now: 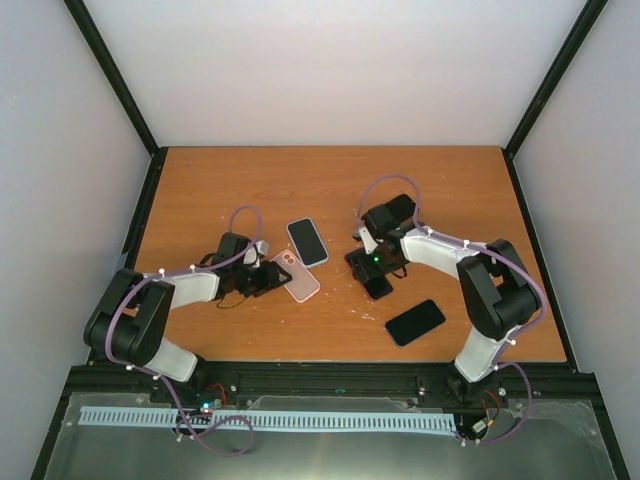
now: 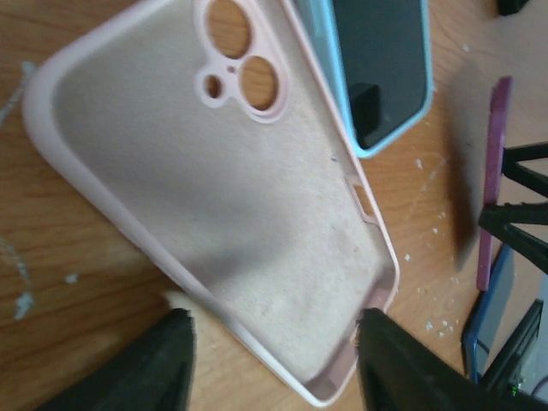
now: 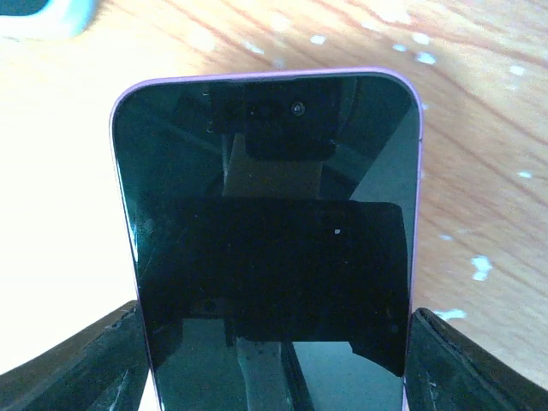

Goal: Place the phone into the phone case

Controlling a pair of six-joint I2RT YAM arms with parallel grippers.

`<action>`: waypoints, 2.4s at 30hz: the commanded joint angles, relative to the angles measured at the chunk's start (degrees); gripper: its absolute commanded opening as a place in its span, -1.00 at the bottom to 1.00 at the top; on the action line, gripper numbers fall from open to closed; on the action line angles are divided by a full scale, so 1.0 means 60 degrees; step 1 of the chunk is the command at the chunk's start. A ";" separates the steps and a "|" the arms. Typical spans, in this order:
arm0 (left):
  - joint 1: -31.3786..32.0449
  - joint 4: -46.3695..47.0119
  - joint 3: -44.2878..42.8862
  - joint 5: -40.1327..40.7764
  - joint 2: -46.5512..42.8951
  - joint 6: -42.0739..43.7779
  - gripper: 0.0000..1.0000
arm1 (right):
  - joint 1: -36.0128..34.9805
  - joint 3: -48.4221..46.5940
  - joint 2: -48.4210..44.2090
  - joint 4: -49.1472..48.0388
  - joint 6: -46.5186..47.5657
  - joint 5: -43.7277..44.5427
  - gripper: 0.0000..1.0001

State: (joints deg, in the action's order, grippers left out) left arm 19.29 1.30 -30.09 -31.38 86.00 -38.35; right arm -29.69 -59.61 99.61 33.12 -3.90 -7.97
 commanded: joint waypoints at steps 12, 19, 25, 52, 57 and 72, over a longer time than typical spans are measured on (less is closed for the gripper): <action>-0.1928 -0.0853 -0.0218 -0.0215 -0.2520 -0.0684 0.99 | -0.1941 -0.0770 -0.0650 -0.1937 -0.2260 -0.0303 0.31; -0.3450 -0.1502 -0.0246 -0.0529 -0.2946 -0.0383 0.99 | -0.2708 -0.1411 -0.0239 -0.2599 -0.2493 0.0068 0.31; -0.4059 -0.1487 -0.0039 -0.0802 -0.3083 -0.0333 0.99 | -0.3211 -0.2104 0.0426 -0.3271 -0.2485 0.0291 0.30; -0.4094 -0.1413 0.0245 -0.0864 -0.3198 -0.0156 0.99 | -0.4510 -0.2331 0.2268 -0.4385 -0.1388 0.2383 0.29; -0.4086 -0.1326 0.0327 -0.0908 -0.3228 -0.0215 0.99 | -0.4528 -0.1889 0.2149 -0.4666 -0.1343 0.2601 0.29; -0.4090 -0.0395 0.0607 -0.2217 -0.2591 -0.0069 0.69 | -0.4832 -0.1198 0.1919 -0.4789 -0.2085 0.3432 0.33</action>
State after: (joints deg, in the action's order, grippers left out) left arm -4.89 -4.71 -27.07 -40.64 69.08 -39.46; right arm -57.28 -68.05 113.27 2.98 -13.34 8.47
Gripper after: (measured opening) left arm 0.867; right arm 0.735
